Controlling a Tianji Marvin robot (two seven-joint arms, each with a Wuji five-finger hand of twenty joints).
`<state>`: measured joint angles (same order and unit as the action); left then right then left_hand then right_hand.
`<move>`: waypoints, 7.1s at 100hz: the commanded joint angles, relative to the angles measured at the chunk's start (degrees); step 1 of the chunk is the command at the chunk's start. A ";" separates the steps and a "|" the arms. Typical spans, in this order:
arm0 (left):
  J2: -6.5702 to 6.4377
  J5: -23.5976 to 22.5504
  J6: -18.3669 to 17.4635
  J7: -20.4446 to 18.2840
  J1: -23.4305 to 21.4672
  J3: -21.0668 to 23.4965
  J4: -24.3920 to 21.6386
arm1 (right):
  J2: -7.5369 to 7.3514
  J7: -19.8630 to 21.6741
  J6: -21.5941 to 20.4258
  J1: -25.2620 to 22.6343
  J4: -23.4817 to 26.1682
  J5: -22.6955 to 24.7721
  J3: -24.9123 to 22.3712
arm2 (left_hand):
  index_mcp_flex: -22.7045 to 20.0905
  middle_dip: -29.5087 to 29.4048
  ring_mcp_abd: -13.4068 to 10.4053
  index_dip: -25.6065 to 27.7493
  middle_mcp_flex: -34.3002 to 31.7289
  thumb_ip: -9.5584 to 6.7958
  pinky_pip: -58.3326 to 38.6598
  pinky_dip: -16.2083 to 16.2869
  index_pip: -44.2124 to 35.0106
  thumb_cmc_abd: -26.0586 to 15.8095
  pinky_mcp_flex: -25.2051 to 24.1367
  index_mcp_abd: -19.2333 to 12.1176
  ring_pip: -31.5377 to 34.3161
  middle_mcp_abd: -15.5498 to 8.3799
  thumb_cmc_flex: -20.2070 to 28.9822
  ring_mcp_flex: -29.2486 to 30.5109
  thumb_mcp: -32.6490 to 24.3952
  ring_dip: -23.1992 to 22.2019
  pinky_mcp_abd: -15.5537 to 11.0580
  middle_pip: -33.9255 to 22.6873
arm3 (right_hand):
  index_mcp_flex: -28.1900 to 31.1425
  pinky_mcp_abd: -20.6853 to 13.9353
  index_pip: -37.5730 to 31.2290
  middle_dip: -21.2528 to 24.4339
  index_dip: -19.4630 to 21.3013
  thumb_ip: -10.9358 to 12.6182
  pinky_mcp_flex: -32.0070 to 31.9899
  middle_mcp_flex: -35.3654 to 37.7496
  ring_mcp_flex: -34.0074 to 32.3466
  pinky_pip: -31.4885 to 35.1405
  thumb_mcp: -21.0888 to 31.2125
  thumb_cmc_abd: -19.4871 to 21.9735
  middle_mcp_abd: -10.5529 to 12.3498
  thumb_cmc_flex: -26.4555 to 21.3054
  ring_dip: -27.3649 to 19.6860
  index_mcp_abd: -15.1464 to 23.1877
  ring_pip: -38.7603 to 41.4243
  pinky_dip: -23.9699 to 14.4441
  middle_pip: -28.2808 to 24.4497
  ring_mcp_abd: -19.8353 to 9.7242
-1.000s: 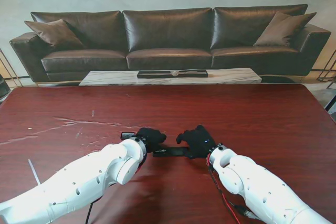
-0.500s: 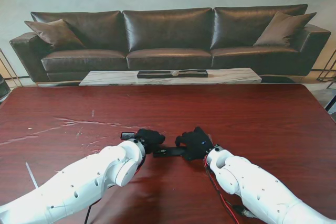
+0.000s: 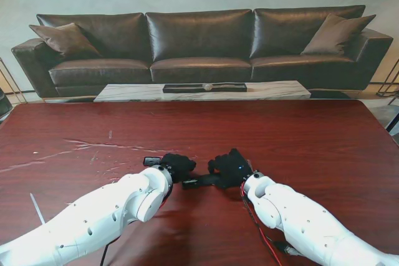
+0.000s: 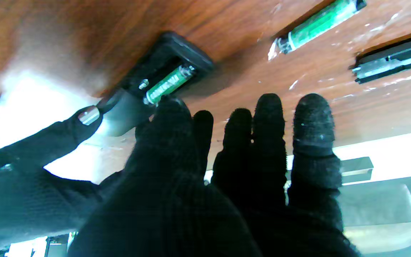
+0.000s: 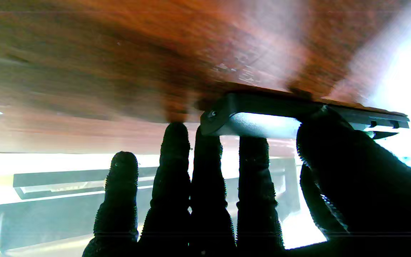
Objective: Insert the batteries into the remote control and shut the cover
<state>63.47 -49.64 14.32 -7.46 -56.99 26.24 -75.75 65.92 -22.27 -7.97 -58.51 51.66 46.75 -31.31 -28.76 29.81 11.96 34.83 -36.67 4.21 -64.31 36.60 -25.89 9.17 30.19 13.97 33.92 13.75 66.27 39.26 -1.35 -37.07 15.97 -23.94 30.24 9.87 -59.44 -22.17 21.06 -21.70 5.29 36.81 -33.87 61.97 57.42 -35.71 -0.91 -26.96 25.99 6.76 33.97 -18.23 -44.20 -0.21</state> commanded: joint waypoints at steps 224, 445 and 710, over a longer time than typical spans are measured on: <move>3.52 6.24 2.55 0.76 5.79 -7.60 6.67 | 0.80 2.44 1.00 -0.93 -1.46 -1.98 0.58 | -0.64 6.57 -1.31 0.65 -4.93 -3.09 -4.71 -0.20 -13.33 1.82 4.03 -2.07 5.57 1.17 7.47 3.16 0.94 -2.46 -2.13 -4.22 | 2.45 0.84 -6.23 -0.64 -4.45 -0.01 0.46 4.32 -5.87 1.74 -5.51 3.71 0.89 -6.66 2.65 4.14 3.29 -1.88 -1.02 -1.24; 3.20 4.85 2.33 1.69 6.10 -8.56 9.20 | 0.85 2.99 -0.50 -0.64 -1.45 -2.36 0.88 | -3.93 15.87 -2.92 -5.66 -13.36 -0.62 3.56 -4.63 -20.85 6.61 14.68 -7.80 2.54 -0.58 7.70 7.86 -15.46 -1.74 -6.65 6.60 | 2.55 1.14 -6.25 -0.63 -4.51 0.43 0.10 4.39 -5.79 1.68 -6.91 5.99 0.91 -6.97 2.73 4.28 3.27 -1.86 -0.97 -1.29; -4.44 -16.85 -0.91 -1.41 -8.92 8.75 -3.04 | 0.85 3.09 -0.37 -0.60 -1.55 -2.43 0.96 | -2.24 -3.05 1.19 1.21 0.41 -1.72 6.72 -2.68 -13.33 9.25 -4.51 -8.57 -6.05 0.87 7.70 -4.20 -10.69 4.25 0.72 2.74 | 2.47 1.50 -6.22 -0.62 -4.53 0.61 0.07 4.26 -5.63 1.70 -7.22 5.97 0.77 -7.21 2.70 3.96 3.15 -1.85 -0.93 -1.24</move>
<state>59.17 -66.45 13.71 -9.00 -65.75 35.15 -78.59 66.72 -20.24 -8.39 -57.69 50.99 44.03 -31.07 -30.40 26.30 13.30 36.04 -36.70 4.17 -57.02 33.34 -36.04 16.49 25.97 7.03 27.20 13.74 70.55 35.03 -8.56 -32.39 15.72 -20.57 30.67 10.49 -63.43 -22.43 16.34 -23.07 5.93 39.97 -35.32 62.33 48.98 -31.40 -0.22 -30.47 29.72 8.29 38.48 -18.79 -45.02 -0.92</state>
